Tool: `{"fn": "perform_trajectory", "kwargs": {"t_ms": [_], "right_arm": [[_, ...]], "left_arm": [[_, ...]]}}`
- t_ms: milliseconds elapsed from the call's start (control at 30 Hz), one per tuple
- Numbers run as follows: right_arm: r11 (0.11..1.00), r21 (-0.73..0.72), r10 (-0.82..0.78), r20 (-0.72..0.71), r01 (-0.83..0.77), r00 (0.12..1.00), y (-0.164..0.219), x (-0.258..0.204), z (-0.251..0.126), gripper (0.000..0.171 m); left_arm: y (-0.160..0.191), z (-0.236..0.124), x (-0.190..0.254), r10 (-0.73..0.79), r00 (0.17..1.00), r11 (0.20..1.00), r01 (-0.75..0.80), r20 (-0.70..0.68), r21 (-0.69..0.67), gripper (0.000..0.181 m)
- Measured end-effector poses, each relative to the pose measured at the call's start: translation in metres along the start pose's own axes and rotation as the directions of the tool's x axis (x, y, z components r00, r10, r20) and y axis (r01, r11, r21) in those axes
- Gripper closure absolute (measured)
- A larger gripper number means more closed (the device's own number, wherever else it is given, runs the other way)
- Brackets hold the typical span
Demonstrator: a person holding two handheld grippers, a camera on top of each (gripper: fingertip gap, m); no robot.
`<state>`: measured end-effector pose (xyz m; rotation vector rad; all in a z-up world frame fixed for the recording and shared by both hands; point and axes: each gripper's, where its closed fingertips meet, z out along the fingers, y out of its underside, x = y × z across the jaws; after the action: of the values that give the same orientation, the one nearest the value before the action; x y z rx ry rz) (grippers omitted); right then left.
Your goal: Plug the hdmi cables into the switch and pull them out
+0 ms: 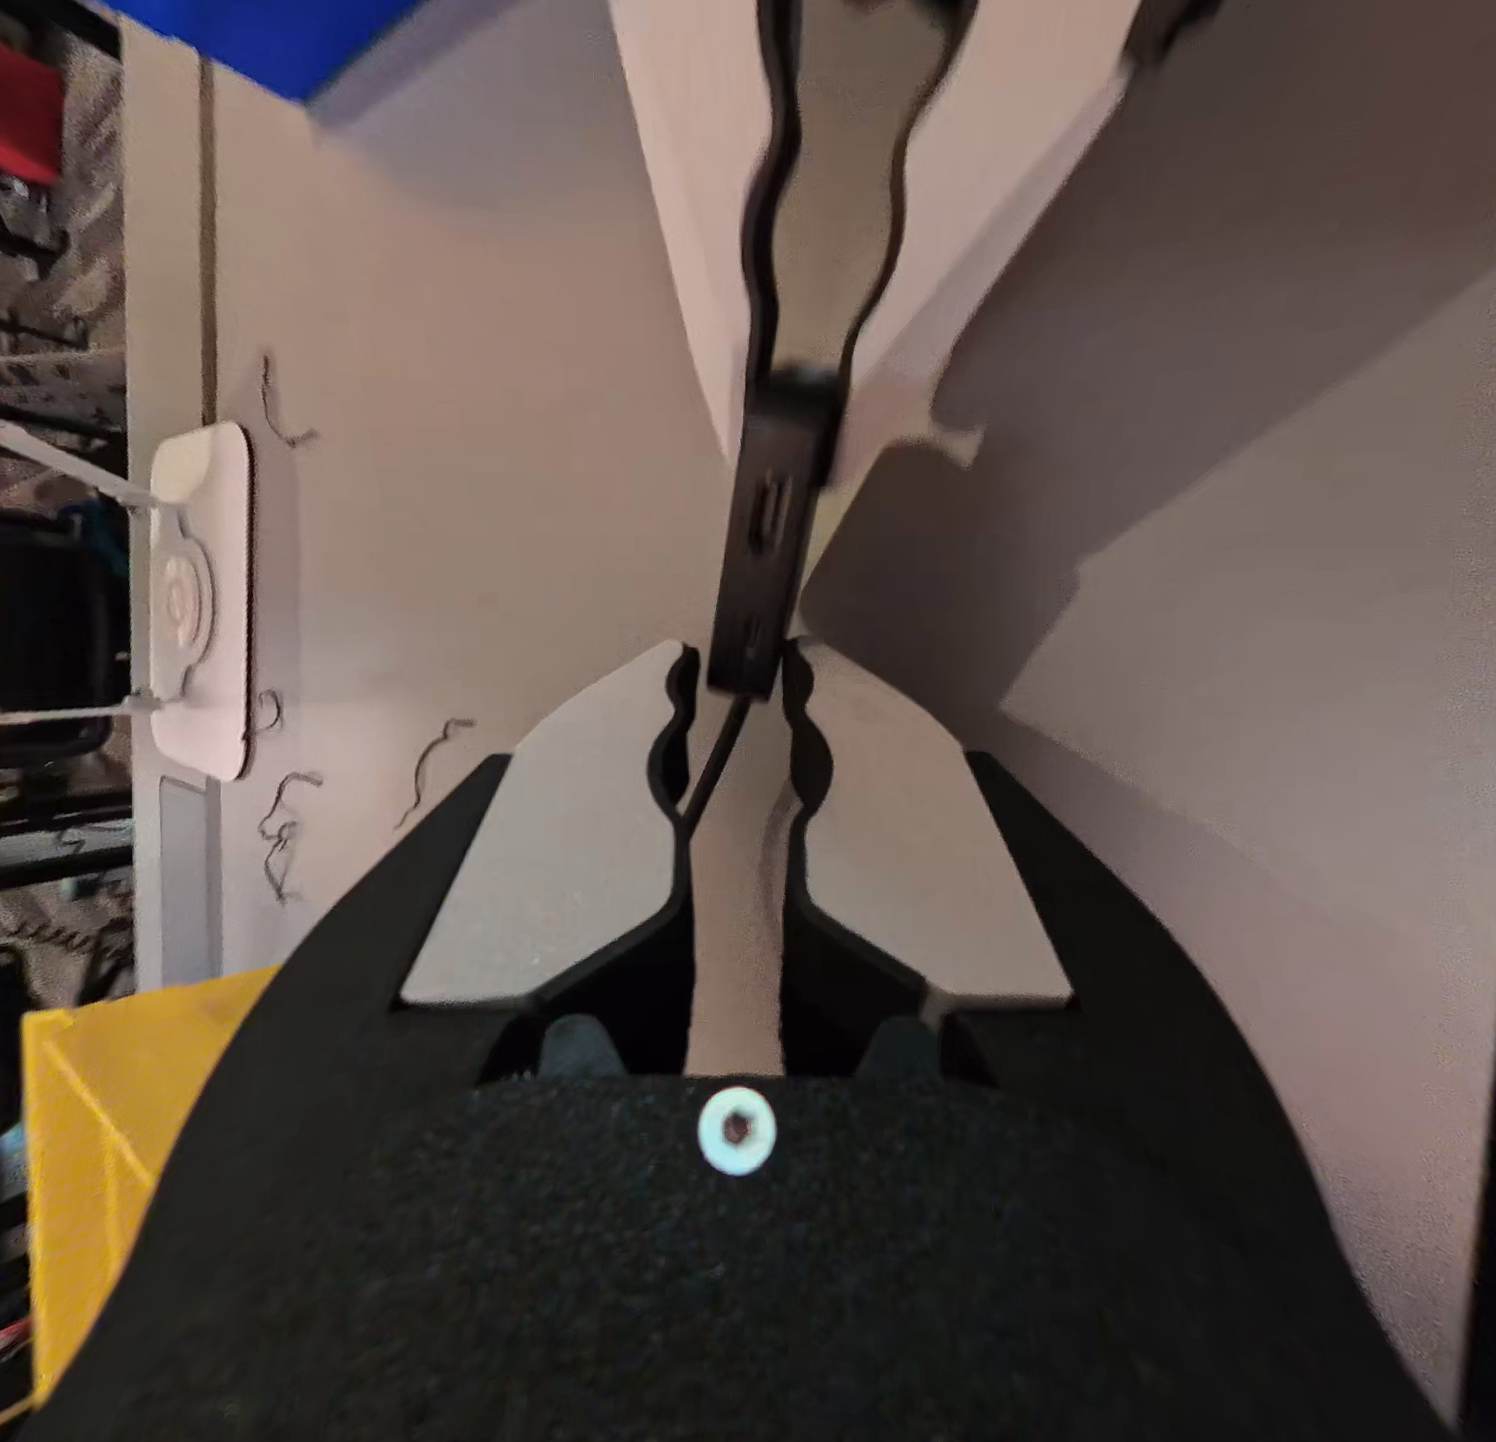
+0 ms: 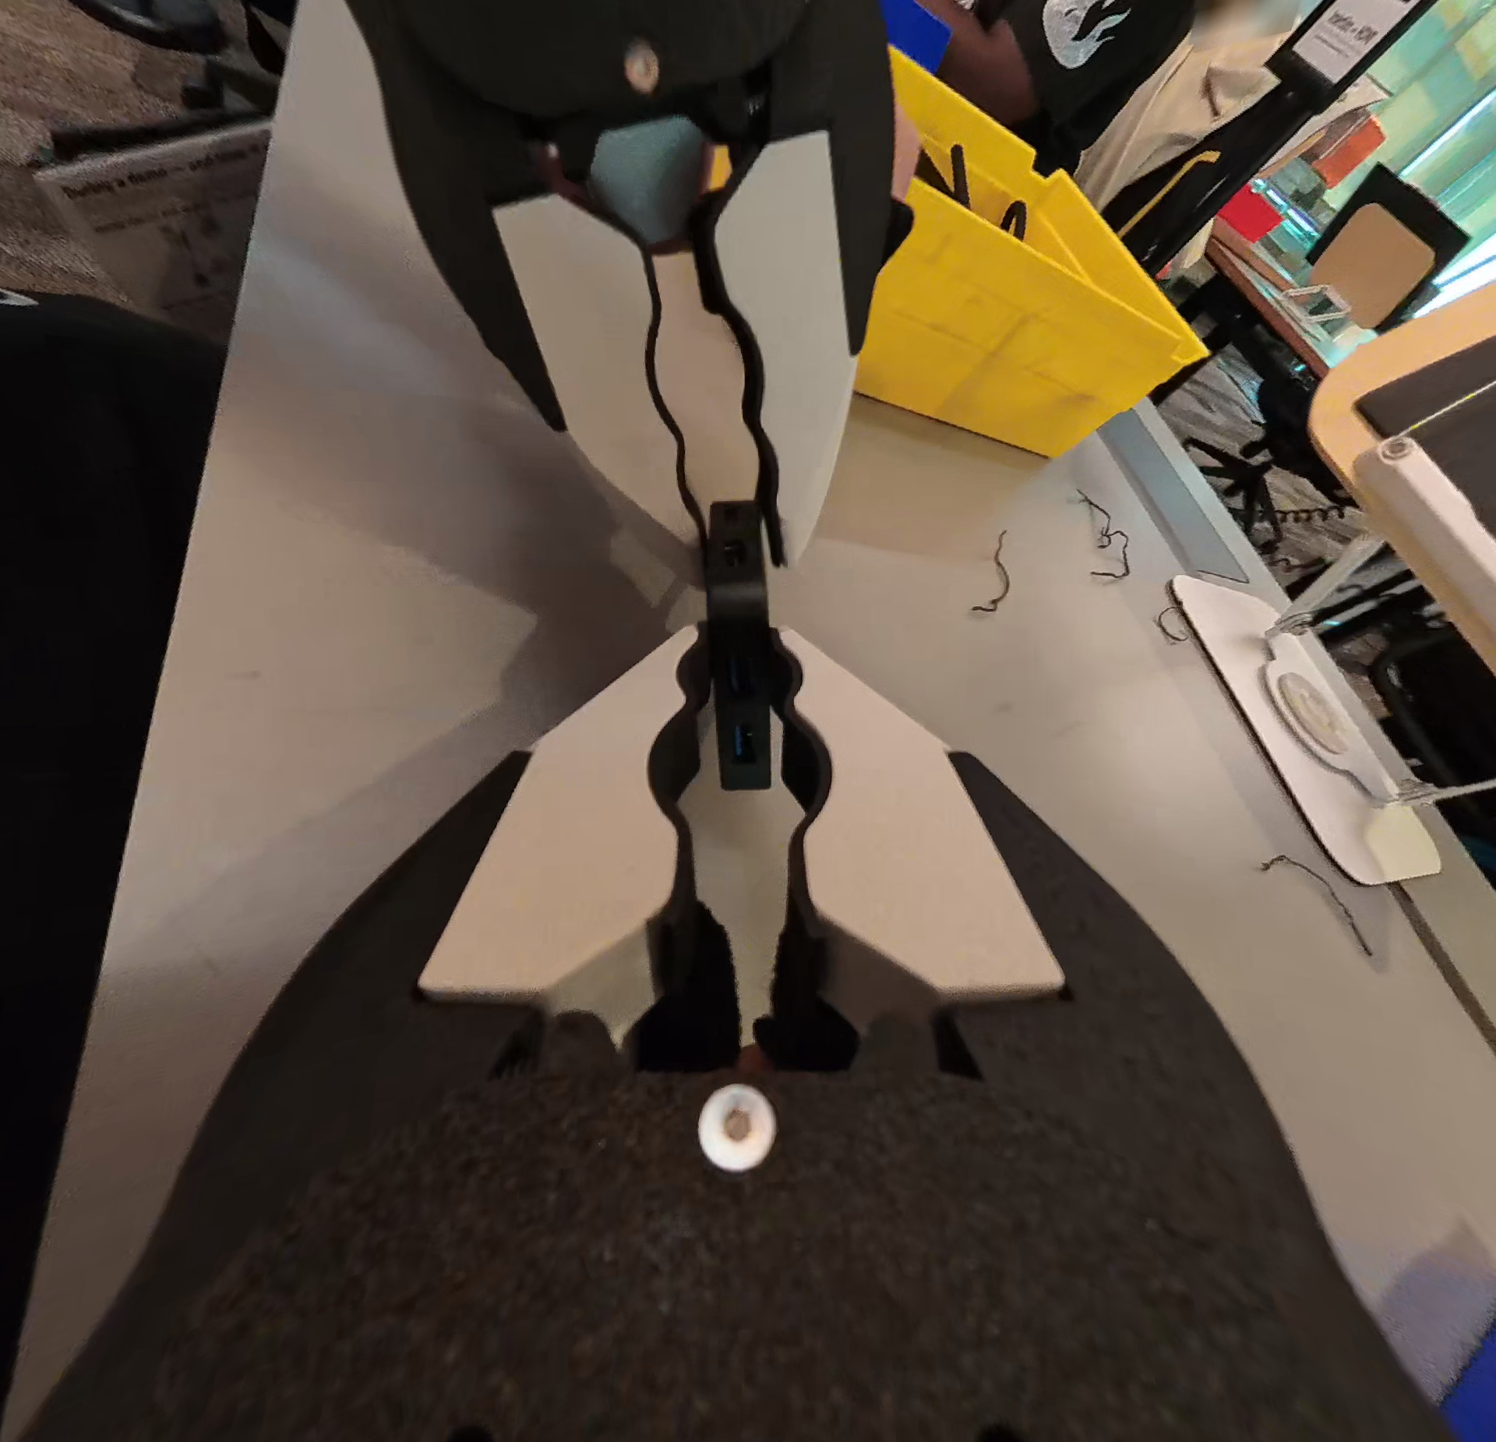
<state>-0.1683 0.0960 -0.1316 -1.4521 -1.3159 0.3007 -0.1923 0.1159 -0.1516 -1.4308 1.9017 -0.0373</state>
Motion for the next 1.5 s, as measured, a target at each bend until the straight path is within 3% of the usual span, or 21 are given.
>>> {"fn": "perform_trajectory", "kwargs": {"t_ms": [167,300,400,467,600,700,767,833,900,1033,1100,1200,1367,1500], "right_arm": [[0.994,0.076,0.079,0.051,-0.083,0.996,-0.01,0.0,-0.006,0.159],[0.993,0.007,0.121,0.041,-0.121,0.992,0.0,0.001,-0.003,0.154],[0.997,-0.069,0.046,-0.01,-0.047,0.999,0.003,0.002,0.004,0.143],[0.998,-0.062,-0.023,-0.075,0.018,0.997,-0.001,0.007,0.006,0.155],[0.987,-0.112,-0.131,-0.111,0.119,0.985,0.001,0.009,0.01,0.159],[0.977,-0.157,-0.172,-0.174,0.145,0.97,0.011,0.027,0.009,0.159],[0.97,-0.166,-0.22,-0.266,0.18,0.939,0.02,0.058,0.005,0.159],[0.978,-0.127,-0.197,-0.346,0.162,0.917,0.027,0.093,0.004,0.159],[0.975,-0.135,-0.217,-0.419,0.176,0.881,0.037,0.126,0.008,0.159],[0.968,-0.12,-0.253,-0.496,0.223,0.831,0.049,0.168,0.027,0.158],[0.962,-0.114,-0.271,-0.533,0.249,0.802,0.053,0.178,0.034,0.159],[0.902,-0.16,-0.421,-0.525,0.4,0.74,0.048,0.172,0.041,0.159],[0.843,-0.19,-0.531,-0.452,0.504,0.717,0.058,0.163,0.05,0.158],[0.874,-0.142,-0.474,-0.456,0.464,0.753,0.052,0.163,0.049,0.158]], "left_arm": [[0.0,0.005,0.002,0.014,1.0,1.0,-0.015,0.01,0.028,0.164],[0.003,0.005,-0.004,0.058,0.997,0.998,-0.059,0.058,0.002,0.167],[-0.009,0.002,-0.005,0.08,0.994,0.996,-0.082,0.068,0.018,0.167],[-0.009,0.001,-0.008,0.114,0.989,0.994,-0.113,0.097,-0.013,0.167],[-0.006,0.001,-0.013,0.098,0.984,0.995,-0.093,0.147,-0.038,0.165],[-0.019,-0.017,-0.018,0.044,0.974,0.996,-0.059,0.22,0.061,0.163],[-0.034,-0.037,-0.006,-0.101,0.982,0.977,0.069,0.156,0.2,0.163],[-0.041,-0.051,0.015,-0.272,0.962,0.916,0.26,-0.004,0.305,0.162],[-0.041,-0.061,0.035,-0.419,0.891,0.813,0.454,-0.174,0.365,0.16],[-0.034,-0.075,0.06,-0.6,0.642,0.502,0.767,-0.478,0.399,0.153],[-0.025,-0.076,0.066,-0.632,0.562,0.426,0.827,-0.534,0.367,0.149],[0.008,-0.067,0.051,-0.726,0.579,0.479,0.813,-0.371,0.33,0.146],[0.062,-0.074,0.015,-0.843,0.515,0.434,0.821,-0.155,0.371,0.141],[0.103,-0.092,-0.012,-0.821,0.556,0.558,0.732,0.131,0.391,0.148]]}}
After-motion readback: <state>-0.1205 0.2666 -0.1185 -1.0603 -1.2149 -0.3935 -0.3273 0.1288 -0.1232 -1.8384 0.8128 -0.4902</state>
